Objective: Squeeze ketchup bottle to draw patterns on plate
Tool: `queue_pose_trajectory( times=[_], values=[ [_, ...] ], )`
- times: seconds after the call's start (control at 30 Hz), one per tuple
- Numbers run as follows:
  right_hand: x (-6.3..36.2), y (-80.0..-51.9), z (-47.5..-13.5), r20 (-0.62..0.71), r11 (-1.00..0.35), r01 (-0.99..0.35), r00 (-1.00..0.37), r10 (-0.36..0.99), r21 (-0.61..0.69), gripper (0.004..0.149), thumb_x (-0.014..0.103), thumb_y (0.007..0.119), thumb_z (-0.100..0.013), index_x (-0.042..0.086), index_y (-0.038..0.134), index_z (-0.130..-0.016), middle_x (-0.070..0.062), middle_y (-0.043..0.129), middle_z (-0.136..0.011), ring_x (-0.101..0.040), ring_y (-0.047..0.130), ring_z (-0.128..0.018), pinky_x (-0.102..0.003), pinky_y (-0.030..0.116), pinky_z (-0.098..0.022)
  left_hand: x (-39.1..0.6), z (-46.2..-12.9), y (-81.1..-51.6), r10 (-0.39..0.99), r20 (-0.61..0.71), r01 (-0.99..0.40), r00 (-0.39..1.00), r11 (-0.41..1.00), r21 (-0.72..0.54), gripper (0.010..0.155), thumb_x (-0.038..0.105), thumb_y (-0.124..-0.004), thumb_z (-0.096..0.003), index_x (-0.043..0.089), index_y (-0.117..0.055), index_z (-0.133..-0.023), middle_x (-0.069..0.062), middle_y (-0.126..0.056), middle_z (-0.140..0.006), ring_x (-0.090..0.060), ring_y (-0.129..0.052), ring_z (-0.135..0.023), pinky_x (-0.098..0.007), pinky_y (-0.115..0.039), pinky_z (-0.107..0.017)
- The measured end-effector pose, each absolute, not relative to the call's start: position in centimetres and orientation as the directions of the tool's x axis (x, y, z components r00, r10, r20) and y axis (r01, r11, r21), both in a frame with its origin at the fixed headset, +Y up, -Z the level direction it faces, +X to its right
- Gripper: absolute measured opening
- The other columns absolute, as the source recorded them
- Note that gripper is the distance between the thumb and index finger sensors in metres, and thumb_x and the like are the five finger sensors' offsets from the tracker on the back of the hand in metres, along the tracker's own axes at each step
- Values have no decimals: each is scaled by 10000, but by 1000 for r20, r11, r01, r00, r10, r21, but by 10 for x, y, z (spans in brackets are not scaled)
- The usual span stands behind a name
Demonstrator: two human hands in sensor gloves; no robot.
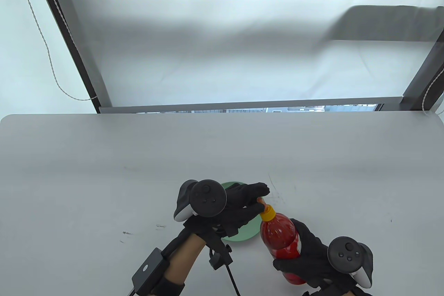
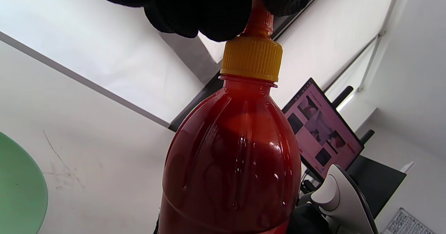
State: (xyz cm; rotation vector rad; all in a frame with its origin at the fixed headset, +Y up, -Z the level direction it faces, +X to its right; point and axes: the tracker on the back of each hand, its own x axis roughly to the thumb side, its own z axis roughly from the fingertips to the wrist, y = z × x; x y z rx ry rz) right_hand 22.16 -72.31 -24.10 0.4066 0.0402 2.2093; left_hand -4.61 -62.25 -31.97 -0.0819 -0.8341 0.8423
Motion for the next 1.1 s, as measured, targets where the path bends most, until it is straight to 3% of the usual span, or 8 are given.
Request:
queue_pose_trajectory(
  times=[0.23,0.37,0.53,0.73,0.97,1.1],
  values=[
    [222,-723,-241,279,-637,-753,-584,762,164,1047,586,1024,-459,83,440,-1168,-257,694,-1103,-458,802,-963,-678,684,-721,-47,-321,-626,694,592,-660,410,674,-332,505,418,-751,-583,134,-690,-996,-62,-895,-786,-365,-848,-767,-532,-742,-514],
    [222,-723,-241,277,-631,-757,-578,767,168,1047,587,1023,-459,85,439,-1168,-257,693,-1105,-456,804,-962,-678,682,-722,-50,-323,-627,709,596,-664,378,656,-358,602,451,-748,-580,132,-604,-1069,-97,-847,-878,-388,-798,-823,-534,-721,-536],
    [223,-723,-241,273,-630,-759,-578,769,167,1046,587,1022,-460,82,440,-1168,-259,693,-1104,-460,800,-963,-678,681,-723,-54,-325,-626,730,606,-676,316,622,-396,639,368,-745,-599,217,-457,-1149,-118,-804,-958,-398,-764,-869,-542,-709,-554],
    [222,-723,-241,269,-625,-761,-575,773,171,1048,585,1023,-460,82,437,-1168,-258,692,-1105,-458,803,-962,-678,681,-722,-54,-327,-629,736,601,-660,311,623,-421,475,300,-724,-608,221,-651,-1071,-92,-827,-942,-374,-784,-860,-540,-714,-558],
    [223,-723,-241,274,-636,-753,-584,764,167,1048,581,1025,-460,80,436,-1168,-260,689,-1106,-462,797,-965,-682,676,-724,-54,-327,-630,737,587,-675,337,623,-396,499,404,-743,-593,164,-680,-1026,-75,-854,-870,-373,-797,-832,-543,-712,-549],
    [222,-723,-241,275,-630,-757,-578,769,171,1048,583,1022,-462,80,434,-1169,-258,687,-1108,-460,796,-967,-680,677,-724,-54,-326,-630,731,597,-666,332,629,-400,630,440,-752,-587,192,-534,-1123,-119,-787,-980,-406,-738,-893,-555,-687,-573]
  ],
)
